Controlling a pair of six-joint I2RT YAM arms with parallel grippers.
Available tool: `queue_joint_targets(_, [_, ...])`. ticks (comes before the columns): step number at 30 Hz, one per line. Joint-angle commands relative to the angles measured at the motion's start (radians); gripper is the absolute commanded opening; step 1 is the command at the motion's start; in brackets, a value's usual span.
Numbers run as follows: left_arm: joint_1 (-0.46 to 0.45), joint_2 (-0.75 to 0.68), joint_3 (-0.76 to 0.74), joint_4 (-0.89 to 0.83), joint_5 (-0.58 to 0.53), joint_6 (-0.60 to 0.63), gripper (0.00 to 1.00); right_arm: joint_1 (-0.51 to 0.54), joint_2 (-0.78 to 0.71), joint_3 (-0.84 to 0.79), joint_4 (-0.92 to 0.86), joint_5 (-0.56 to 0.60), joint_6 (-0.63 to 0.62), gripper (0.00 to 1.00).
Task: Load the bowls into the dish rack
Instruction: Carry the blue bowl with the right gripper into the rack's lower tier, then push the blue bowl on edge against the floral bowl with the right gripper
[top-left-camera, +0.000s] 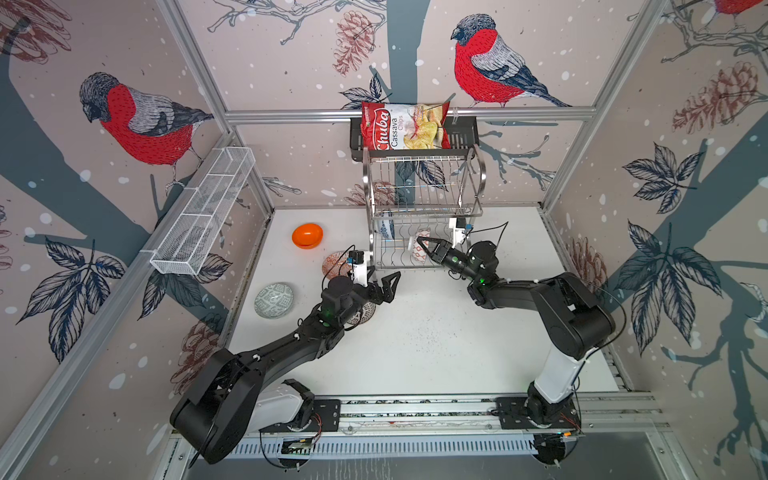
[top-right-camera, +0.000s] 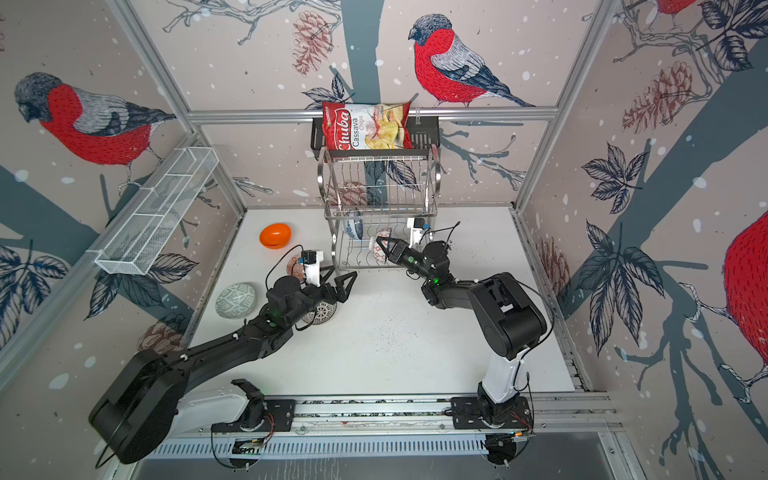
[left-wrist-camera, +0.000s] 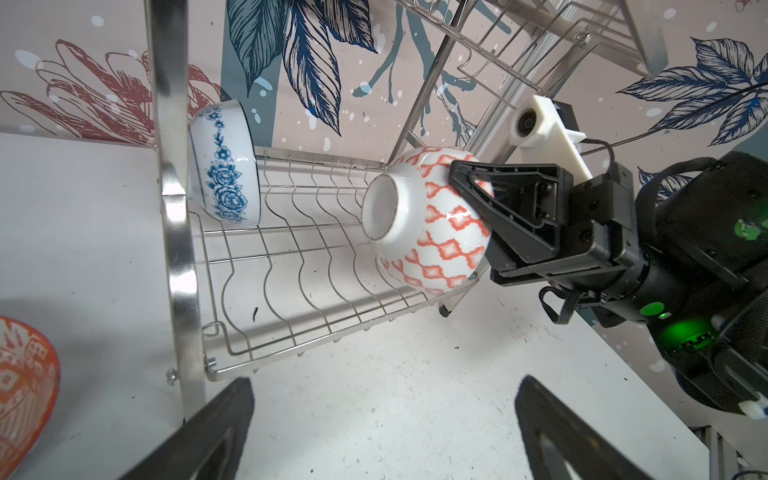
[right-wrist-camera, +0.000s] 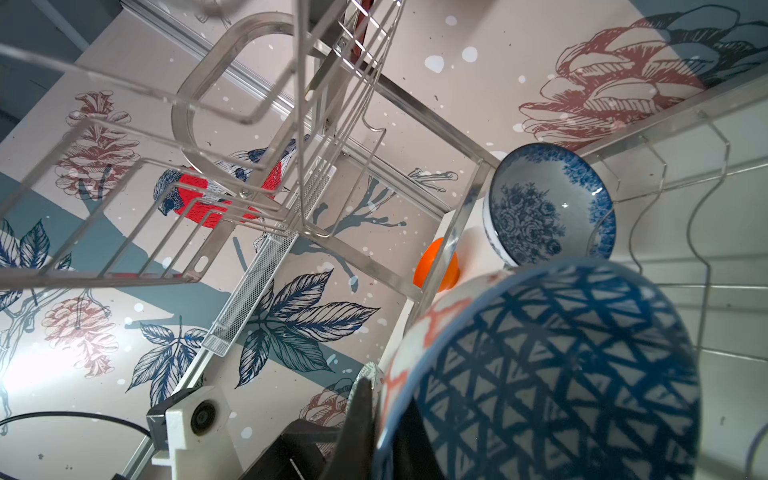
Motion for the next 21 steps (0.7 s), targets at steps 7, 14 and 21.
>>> queue_joint_targets(7, [0.043,0.004,-0.011,0.028,0.007,-0.027,0.98,0.012,0.104,0.127,0.024,0.039,0.048,0.0])
queue_joint_targets(14, [0.044,0.022,-0.008,0.035,0.018,-0.032,0.98,0.013,0.181,0.197,0.051,0.034,0.083,0.0])
queue_joint_targets(21, [0.045,0.019,-0.008,0.03,0.012,-0.031,0.98,0.013,0.249,0.258,0.061,0.029,0.117,0.0])
